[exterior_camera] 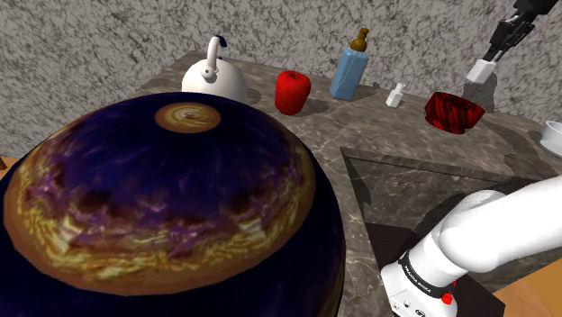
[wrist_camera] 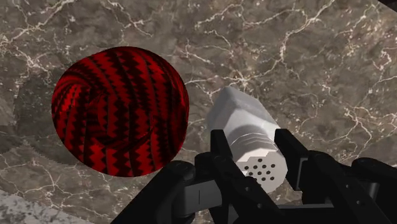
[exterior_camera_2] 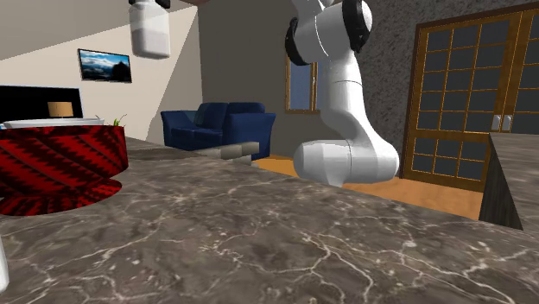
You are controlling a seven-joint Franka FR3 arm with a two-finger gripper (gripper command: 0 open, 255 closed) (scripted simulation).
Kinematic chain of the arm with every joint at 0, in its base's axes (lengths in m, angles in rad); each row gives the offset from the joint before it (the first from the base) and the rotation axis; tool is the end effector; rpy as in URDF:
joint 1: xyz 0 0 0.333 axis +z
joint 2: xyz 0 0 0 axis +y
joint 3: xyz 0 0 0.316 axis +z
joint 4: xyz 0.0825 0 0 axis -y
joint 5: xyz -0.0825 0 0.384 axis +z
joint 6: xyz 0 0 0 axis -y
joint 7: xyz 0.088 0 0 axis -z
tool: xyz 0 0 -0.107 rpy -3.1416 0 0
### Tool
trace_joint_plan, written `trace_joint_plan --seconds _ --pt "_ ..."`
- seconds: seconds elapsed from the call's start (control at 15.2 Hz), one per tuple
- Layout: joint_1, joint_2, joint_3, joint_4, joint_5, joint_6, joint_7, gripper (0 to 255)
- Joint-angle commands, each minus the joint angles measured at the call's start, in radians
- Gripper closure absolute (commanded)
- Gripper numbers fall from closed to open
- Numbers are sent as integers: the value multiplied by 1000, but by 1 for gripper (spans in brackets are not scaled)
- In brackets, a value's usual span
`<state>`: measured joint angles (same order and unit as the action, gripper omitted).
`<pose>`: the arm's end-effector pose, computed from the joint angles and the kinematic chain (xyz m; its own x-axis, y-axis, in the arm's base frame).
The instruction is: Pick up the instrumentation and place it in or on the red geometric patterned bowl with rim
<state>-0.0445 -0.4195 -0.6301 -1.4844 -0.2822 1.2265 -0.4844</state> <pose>0.2192 -0.3431 0.7775 0.9640 -0.2592 0.0589 -0.2620 -0.9639 0.0479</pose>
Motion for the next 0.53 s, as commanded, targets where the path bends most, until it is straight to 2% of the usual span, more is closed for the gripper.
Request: trace_joint_plan --seconds 0.0,0.2,0.33,0.4,0.46 --pt "13 73 -81 72 25 6 -70 255" --pt "31 241 -253 223 130 2 -204 255" --pt "-1 413 -407 349 285 -18 -334 255" --pt "-65 524 -476 428 404 -45 -413 255" --pt "-175 637 -510 523 531 -87 -482 255"
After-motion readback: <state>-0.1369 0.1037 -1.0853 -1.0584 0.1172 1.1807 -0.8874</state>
